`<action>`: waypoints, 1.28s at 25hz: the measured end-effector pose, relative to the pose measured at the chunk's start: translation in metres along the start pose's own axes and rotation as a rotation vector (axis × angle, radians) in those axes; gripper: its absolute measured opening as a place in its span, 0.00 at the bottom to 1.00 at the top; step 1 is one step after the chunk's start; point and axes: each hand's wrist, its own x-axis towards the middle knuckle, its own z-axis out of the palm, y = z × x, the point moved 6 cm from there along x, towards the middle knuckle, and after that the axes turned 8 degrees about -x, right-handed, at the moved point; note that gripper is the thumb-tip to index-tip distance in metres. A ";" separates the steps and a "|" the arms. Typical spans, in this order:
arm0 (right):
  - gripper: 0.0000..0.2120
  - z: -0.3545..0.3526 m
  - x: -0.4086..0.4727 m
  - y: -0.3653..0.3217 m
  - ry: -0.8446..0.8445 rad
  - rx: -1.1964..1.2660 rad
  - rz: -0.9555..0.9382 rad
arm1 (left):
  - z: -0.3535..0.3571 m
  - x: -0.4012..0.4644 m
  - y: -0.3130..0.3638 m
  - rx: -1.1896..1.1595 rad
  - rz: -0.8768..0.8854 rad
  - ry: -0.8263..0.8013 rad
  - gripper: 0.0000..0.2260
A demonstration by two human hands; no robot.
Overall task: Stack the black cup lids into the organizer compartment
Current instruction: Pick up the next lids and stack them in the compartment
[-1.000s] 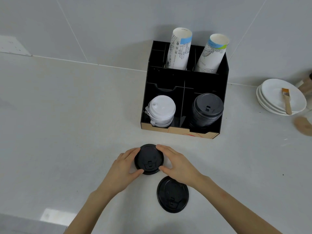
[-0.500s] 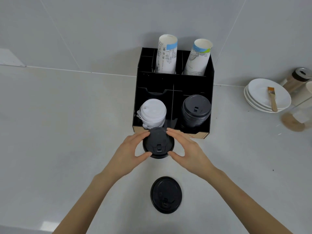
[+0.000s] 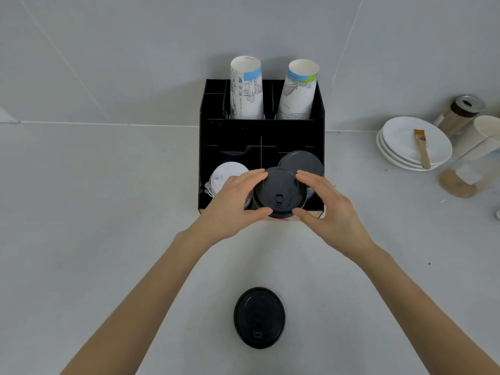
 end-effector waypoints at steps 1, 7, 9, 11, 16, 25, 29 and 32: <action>0.25 -0.003 0.002 0.002 0.014 0.004 0.009 | 0.001 0.006 0.003 -0.001 0.003 -0.001 0.27; 0.25 -0.018 0.017 0.016 0.084 -0.014 0.037 | 0.003 0.041 0.013 0.047 0.034 -0.004 0.27; 0.24 -0.021 0.021 0.021 0.101 -0.008 0.059 | 0.007 0.050 0.013 0.054 0.040 -0.016 0.27; 0.24 -0.022 0.025 0.027 0.111 -0.013 0.080 | 0.011 0.058 0.011 0.048 0.045 -0.028 0.26; 0.24 -0.019 0.033 0.040 0.125 -0.030 0.122 | 0.019 0.072 0.006 0.013 0.046 -0.039 0.26; 0.23 -0.008 0.039 0.058 0.120 -0.031 0.169 | 0.029 0.080 -0.005 -0.052 0.035 -0.011 0.25; 0.22 -0.005 0.036 0.062 0.121 -0.032 0.172 | 0.032 0.080 -0.007 -0.051 0.036 -0.007 0.25; 0.22 -0.003 0.033 0.063 0.131 -0.021 0.184 | 0.033 0.079 -0.010 -0.054 0.027 -0.005 0.26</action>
